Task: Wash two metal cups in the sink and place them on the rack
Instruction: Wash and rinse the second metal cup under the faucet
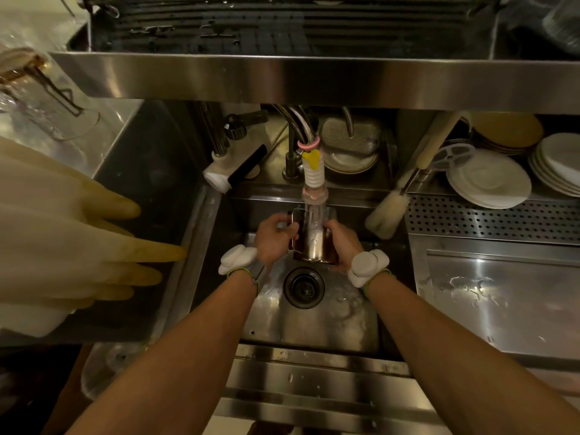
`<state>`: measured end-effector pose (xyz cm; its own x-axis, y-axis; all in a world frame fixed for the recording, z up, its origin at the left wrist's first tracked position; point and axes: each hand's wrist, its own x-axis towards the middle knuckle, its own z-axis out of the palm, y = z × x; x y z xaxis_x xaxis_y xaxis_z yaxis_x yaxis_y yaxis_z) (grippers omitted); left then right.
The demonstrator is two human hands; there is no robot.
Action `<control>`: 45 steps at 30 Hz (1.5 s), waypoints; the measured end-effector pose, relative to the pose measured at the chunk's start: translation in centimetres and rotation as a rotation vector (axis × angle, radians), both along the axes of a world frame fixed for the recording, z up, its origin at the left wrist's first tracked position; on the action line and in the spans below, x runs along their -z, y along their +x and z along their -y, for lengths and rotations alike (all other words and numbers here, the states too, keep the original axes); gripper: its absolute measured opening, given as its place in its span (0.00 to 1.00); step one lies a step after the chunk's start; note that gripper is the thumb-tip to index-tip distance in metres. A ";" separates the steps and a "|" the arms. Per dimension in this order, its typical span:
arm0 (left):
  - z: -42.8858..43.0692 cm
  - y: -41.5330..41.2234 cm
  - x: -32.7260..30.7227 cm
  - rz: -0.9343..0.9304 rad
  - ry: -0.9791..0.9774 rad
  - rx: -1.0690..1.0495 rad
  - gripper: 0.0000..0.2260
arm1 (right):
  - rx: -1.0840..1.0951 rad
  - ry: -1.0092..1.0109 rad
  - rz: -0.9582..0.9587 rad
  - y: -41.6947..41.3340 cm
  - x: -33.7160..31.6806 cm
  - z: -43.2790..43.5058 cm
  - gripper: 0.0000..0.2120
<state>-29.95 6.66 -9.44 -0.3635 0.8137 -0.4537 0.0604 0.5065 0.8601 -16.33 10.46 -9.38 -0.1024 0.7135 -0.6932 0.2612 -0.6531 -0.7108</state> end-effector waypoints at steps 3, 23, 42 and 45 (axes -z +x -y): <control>-0.2 -0.1 -0.2 -0.019 0.041 0.036 0.10 | -0.015 0.051 -0.051 0.0 0.0 0.7 0.38; -1.1 1.4 -1.8 0.363 -0.044 0.048 0.11 | -0.005 -0.006 0.010 0.6 -0.3 -0.1 0.21; -2.8 1.1 -3.1 0.394 0.028 -0.011 0.09 | -0.057 -0.132 -0.186 -0.5 -0.5 -0.7 0.15; -2.9 0.1 -1.8 0.114 0.027 0.024 0.13 | -0.069 -0.063 -0.163 -0.1 -0.3 -0.9 0.12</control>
